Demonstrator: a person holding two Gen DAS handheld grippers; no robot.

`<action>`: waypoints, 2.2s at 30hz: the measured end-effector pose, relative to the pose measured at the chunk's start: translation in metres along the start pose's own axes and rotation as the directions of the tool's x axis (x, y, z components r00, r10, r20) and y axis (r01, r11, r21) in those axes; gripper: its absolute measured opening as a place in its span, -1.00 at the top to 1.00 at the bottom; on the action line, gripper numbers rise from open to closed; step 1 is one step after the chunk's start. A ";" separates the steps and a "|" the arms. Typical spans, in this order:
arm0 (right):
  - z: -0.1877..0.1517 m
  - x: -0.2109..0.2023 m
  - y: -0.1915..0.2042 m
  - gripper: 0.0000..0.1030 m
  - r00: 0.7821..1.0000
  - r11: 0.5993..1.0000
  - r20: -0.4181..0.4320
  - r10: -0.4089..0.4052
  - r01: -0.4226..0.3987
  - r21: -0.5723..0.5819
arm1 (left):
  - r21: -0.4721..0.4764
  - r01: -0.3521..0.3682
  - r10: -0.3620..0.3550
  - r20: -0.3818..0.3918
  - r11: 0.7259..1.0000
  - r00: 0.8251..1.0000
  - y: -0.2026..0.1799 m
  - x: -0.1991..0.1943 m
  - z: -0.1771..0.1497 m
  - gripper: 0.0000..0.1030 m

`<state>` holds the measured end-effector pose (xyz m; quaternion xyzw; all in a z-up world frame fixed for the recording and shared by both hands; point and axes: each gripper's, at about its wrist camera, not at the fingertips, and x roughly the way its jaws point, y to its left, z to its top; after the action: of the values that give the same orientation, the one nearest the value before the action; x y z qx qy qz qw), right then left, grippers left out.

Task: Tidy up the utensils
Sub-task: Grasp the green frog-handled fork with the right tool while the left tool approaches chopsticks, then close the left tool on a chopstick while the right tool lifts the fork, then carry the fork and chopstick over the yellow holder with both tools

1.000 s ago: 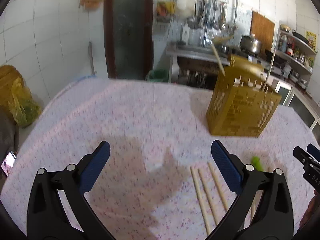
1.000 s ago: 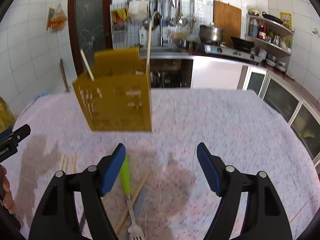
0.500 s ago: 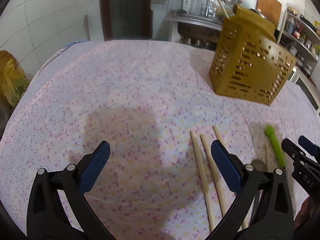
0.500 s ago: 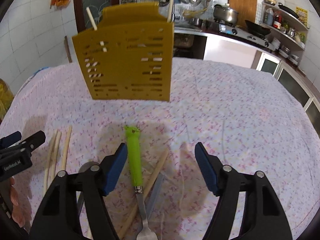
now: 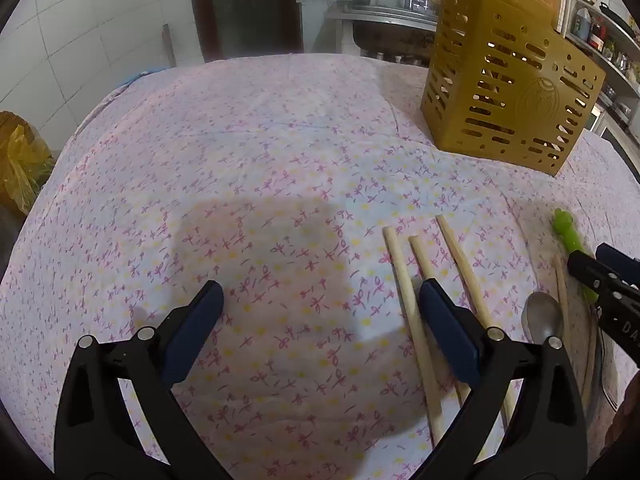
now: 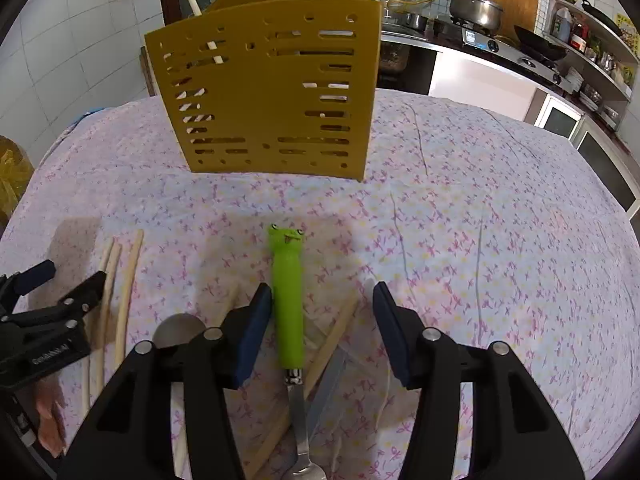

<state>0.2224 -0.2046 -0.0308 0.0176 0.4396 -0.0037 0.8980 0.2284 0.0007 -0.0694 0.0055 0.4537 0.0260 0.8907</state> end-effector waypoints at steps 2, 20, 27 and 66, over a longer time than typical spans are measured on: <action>0.004 0.002 0.001 -0.01 1.000 1.000 -0.012 0.000 0.000 -0.009 | 0.004 0.003 -0.003 0.001 1.000 1.000 -0.003 -0.001 0.001 -0.75; 0.014 0.010 -0.001 0.70 0.998 0.998 -0.011 0.060 -0.060 -0.001 | 0.044 0.064 -0.061 -0.063 0.997 0.996 -0.031 -0.003 0.020 0.66; 0.004 0.000 -0.016 0.70 1.000 0.998 0.020 0.022 -0.023 0.059 | 0.041 0.086 -0.083 -0.077 0.995 0.994 -0.034 0.002 0.028 0.88; -0.028 -0.125 -0.055 0.71 0.888 0.977 0.451 -0.084 -0.015 0.211 | 0.111 0.162 -0.195 0.465 0.981 0.864 -0.012 -0.169 0.000 0.91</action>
<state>0.1220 -0.2596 0.0493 0.1028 0.2131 -0.0698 0.9691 0.1301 -0.0196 0.0666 0.0000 0.2216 -0.0739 0.9723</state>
